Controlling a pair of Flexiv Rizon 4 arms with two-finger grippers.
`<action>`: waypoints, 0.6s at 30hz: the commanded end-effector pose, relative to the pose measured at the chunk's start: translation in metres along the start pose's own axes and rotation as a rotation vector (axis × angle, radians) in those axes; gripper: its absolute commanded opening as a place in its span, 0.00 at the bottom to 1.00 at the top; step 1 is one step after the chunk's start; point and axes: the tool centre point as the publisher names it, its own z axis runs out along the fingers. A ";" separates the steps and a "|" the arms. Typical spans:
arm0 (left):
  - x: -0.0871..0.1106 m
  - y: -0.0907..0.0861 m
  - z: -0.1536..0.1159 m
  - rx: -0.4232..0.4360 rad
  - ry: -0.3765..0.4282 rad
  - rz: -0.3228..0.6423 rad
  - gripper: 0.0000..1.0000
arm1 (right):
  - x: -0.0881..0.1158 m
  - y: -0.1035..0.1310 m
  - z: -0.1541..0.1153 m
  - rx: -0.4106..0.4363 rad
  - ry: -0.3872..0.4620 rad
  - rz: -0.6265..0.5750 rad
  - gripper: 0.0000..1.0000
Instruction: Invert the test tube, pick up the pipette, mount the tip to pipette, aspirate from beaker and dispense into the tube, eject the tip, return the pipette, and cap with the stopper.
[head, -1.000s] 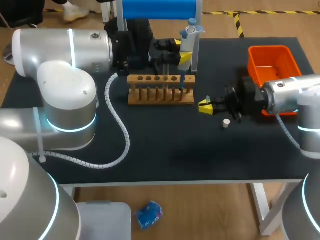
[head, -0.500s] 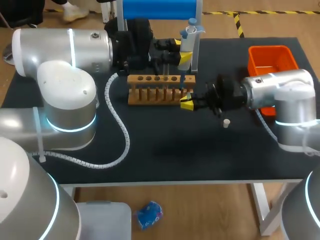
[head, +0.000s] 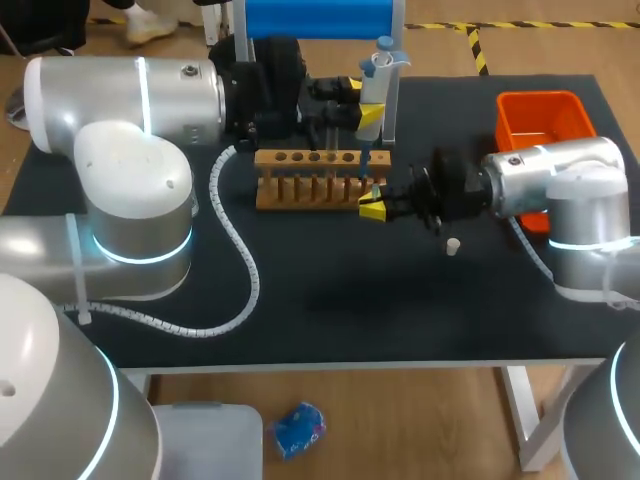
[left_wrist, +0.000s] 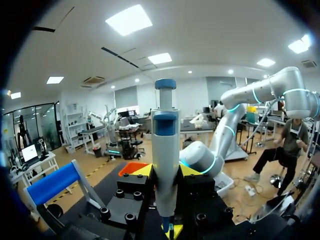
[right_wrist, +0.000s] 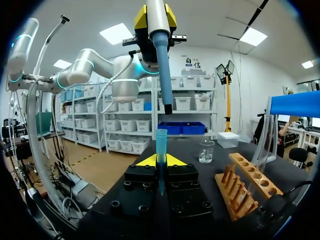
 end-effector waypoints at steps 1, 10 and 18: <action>0.000 0.001 0.000 0.006 -0.001 0.001 0.00 | -0.013 -0.002 0.011 0.002 0.022 -0.007 0.00; 0.000 0.001 0.000 0.006 -0.001 0.001 0.00 | -0.024 -0.002 0.022 0.002 0.040 -0.023 0.00; 0.000 0.001 0.000 0.006 -0.001 0.001 0.00 | -0.026 0.003 0.025 0.016 0.047 -0.046 0.00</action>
